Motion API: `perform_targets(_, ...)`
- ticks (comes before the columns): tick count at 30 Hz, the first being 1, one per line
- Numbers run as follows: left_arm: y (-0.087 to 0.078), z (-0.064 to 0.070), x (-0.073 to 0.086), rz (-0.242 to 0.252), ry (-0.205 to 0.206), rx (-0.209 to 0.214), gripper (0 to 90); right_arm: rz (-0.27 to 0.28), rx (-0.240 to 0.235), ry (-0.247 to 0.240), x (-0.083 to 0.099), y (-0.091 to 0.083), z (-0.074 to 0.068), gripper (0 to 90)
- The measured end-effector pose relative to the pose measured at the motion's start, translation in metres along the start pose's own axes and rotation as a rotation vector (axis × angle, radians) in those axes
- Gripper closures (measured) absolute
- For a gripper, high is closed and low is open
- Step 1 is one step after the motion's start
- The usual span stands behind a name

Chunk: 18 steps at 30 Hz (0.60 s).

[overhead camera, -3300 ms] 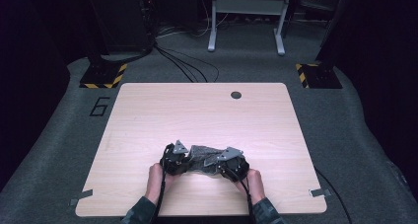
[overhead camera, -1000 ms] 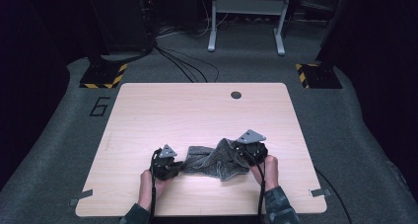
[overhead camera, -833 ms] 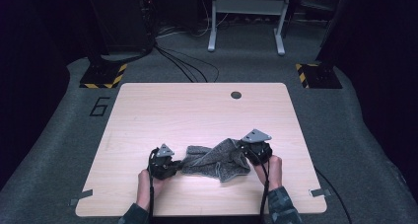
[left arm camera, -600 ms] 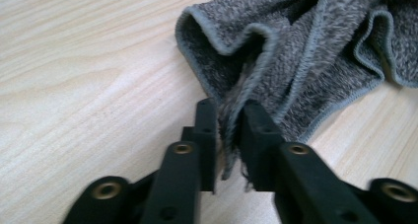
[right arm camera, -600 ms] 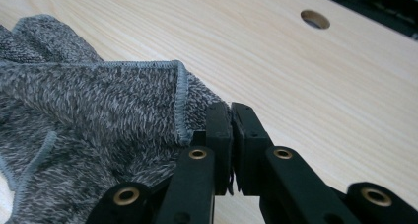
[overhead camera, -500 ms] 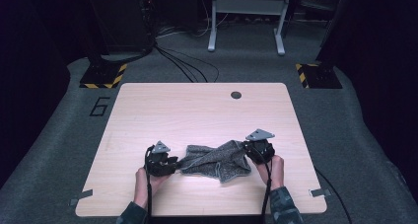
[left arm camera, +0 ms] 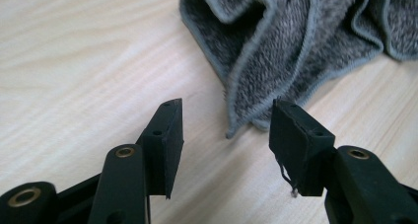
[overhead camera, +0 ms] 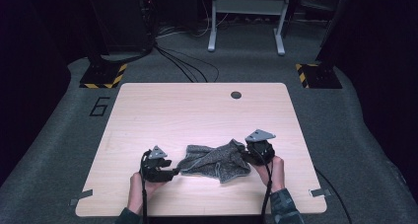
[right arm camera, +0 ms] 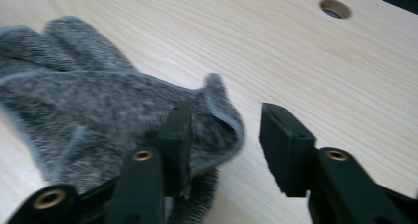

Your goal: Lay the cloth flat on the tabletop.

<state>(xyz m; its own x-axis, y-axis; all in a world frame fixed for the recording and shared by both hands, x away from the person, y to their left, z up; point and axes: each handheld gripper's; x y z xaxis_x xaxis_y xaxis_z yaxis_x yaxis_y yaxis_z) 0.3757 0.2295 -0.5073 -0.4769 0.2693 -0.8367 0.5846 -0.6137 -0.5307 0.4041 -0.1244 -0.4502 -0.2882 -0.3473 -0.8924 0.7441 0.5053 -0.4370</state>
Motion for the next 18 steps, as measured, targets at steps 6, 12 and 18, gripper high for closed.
perform_targets(6,0.007,-0.004,-0.002,-0.011,-0.018,0.003,49.3,-0.078,0.017,-0.02,-0.003,0.025,-0.001,49.8)
perform_targets(12,0.014,-0.005,-0.005,-0.028,-0.019,0.023,50.4,-0.109,-0.022,-0.038,-0.007,0.04,0.003,55.7)
perform_targets(18,0.018,-0.004,-0.008,-0.029,-0.001,0.039,63.2,-0.118,-0.039,-0.077,-0.015,0.047,-0.002,80.8)
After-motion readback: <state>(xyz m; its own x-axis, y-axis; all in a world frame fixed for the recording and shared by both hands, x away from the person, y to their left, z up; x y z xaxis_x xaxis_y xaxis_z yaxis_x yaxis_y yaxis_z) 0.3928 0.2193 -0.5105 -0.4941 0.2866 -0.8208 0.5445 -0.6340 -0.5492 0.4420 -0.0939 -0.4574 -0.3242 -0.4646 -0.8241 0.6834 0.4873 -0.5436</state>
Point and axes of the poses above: each handheld gripper's, and its own axes: y roughly forward along the jaws, x roughly out of its underside, z roughly to its right, and after that the axes turned 14 degrees about z, right-handed
